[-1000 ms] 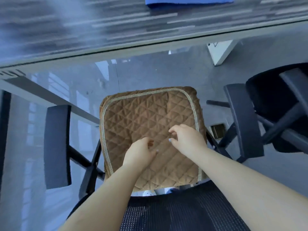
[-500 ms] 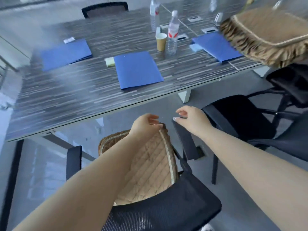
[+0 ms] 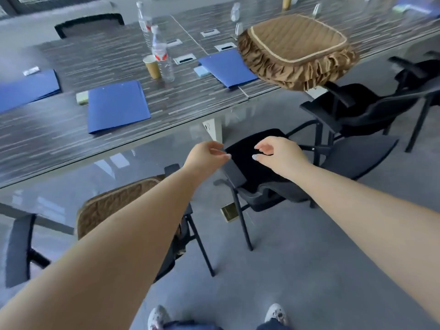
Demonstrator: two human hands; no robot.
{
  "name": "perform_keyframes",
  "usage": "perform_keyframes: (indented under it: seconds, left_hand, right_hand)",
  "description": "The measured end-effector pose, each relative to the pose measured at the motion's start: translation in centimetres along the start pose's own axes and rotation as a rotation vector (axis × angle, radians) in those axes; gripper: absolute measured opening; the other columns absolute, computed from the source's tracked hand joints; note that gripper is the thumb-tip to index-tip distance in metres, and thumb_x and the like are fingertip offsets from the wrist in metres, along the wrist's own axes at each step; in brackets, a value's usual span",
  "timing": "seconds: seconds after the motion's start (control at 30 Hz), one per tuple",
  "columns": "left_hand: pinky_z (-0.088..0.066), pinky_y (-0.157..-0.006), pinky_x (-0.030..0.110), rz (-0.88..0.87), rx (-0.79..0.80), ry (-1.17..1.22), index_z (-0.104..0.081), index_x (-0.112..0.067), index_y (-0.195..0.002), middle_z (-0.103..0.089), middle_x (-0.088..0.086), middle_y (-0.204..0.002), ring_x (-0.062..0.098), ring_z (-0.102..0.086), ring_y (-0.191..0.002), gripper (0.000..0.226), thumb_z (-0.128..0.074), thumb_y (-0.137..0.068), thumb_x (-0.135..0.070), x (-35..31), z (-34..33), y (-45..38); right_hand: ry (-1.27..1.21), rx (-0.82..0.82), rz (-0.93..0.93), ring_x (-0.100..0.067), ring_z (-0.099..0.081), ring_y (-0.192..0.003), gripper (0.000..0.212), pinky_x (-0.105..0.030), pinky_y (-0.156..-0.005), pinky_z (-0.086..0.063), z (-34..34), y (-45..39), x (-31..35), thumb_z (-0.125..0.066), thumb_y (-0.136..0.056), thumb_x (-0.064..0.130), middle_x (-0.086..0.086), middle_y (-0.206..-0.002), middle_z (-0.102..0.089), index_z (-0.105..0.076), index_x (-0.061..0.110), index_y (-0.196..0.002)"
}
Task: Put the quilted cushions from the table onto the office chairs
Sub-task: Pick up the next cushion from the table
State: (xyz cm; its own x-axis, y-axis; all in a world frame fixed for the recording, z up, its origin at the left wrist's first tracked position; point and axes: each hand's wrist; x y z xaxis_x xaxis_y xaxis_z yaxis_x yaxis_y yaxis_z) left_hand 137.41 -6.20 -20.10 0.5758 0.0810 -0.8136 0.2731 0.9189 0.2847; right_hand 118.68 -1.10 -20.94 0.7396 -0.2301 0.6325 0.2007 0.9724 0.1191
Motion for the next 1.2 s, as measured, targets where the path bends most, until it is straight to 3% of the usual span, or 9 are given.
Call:
perform_keyframes:
  seconds: [0.1, 0.2, 0.33, 0.57, 0.7, 0.93, 1.03, 1.2]
  left_hand:
    - [-0.041, -0.076, 0.02, -0.012, 0.019, 0.026, -0.058, -0.02, -0.125, -0.067, -0.006, -0.115, 0.009, -0.058, -0.093, 0.037, -0.064, -0.089, -0.027, -4.6, -5.7, -0.1]
    - [-0.044, -0.068, 0.016, -0.03, 0.031, 0.051, -0.06, -0.022, -0.123, -0.069, -0.007, -0.114, 0.008, -0.059, -0.091, 0.035, -0.065, -0.088, -0.029, -8.1, -10.0, -0.6]
    - [-0.042, -0.064, 0.014, -0.04, 0.056, 0.044, -0.061, -0.022, -0.121, -0.069, -0.007, -0.112, 0.006, -0.058, -0.084, 0.035, -0.065, -0.088, -0.029, -11.5, -15.1, -1.8]
    - [-0.047, -0.081, 0.023, -0.063, 0.136, 0.017, -0.061, -0.021, -0.124, -0.069, -0.005, -0.113, 0.011, -0.061, -0.098, 0.038, -0.066, -0.087, -0.029, -16.5, -22.5, -6.4]
    - [-0.047, -0.081, 0.023, -0.068, 0.142, 0.024, -0.061, -0.021, -0.121, -0.066, -0.003, -0.113, 0.01, -0.059, -0.095, 0.035, -0.066, -0.087, -0.028, -19.3, -26.4, -11.2]
    - [-0.05, -0.096, 0.033, -0.054, 0.105, 0.082, -0.06, -0.02, -0.123, -0.066, 0.0, -0.113, 0.014, -0.06, -0.103, 0.038, -0.066, -0.087, -0.026, -27.1, -32.0, -22.2]
    - [-0.05, -0.093, 0.031, -0.049, 0.105, 0.082, -0.06, -0.021, -0.124, -0.065, -0.001, -0.115, 0.013, -0.059, -0.101, 0.038, -0.066, -0.087, -0.029, -29.8, -33.6, -25.8]
    - [-0.049, -0.089, 0.03, -0.019, 0.076, 0.087, -0.059, -0.02, -0.125, -0.067, -0.001, -0.117, 0.015, -0.061, -0.104, 0.041, -0.066, -0.087, -0.031, -33.0, -36.0, -30.2]
  right_hand:
    - [0.029, -0.008, -0.022, -0.016, -0.059, -0.109, 0.031, -0.027, -0.085, -0.046, 6.1, 0.4, -4.9, -0.066, -0.086, 0.034, 0.001, -0.118, -0.065, -0.064, 0.021, -0.114]
    - [0.028, -0.013, -0.032, -0.018, -0.059, -0.109, 0.032, -0.034, -0.091, -0.05, 9.9, 0.3, -8.2, -0.065, -0.087, 0.035, 0.001, -0.119, -0.065, -0.063, 0.021, -0.115]
    - [0.038, -0.018, -0.041, -0.017, -0.059, -0.109, 0.03, -0.031, -0.089, -0.047, 13.5, -0.1, -12.3, -0.064, -0.087, 0.036, 0.001, -0.119, -0.064, -0.062, 0.023, -0.114]
    - [0.026, -0.05, -0.109, -0.017, -0.059, -0.105, 0.03, -0.029, -0.084, -0.045, 18.7, -2.6, -19.7, -0.066, -0.085, 0.037, 0.001, -0.116, -0.065, -0.063, 0.023, -0.112]
    - [0.049, -0.059, -0.129, -0.018, -0.06, -0.106, 0.031, -0.03, -0.086, -0.046, 21.3, -6.3, -24.1, -0.066, -0.085, 0.036, 0.001, -0.115, -0.066, -0.063, 0.021, -0.112]
    - [0.095, -0.029, -0.159, -0.018, -0.059, -0.108, 0.032, -0.03, -0.086, -0.045, 28.8, -15.4, -30.1, -0.064, -0.087, 0.035, 0.002, -0.119, -0.065, -0.062, 0.022, -0.117]
    - [0.122, -0.009, -0.15, -0.019, -0.06, -0.1, 0.034, -0.031, -0.086, -0.047, 32.1, -19.2, -32.0, -0.063, -0.088, 0.036, 0.001, -0.121, -0.064, -0.061, 0.021, -0.118]
    - [0.129, -0.01, -0.102, -0.019, -0.058, -0.108, 0.035, -0.029, -0.084, -0.044, 36.0, -24.4, -34.9, -0.064, -0.086, 0.038, 0.0, -0.119, -0.065, -0.061, 0.021, -0.117]
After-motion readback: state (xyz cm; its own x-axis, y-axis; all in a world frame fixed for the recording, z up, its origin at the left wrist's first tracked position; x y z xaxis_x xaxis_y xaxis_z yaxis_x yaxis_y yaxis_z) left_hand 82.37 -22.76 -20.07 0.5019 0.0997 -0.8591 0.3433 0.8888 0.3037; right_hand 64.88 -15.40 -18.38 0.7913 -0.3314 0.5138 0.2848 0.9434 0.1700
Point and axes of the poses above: each hand's wrist, its own y-axis away from the middle knuckle, its own z-axis out of the back of the hand, x = y × z
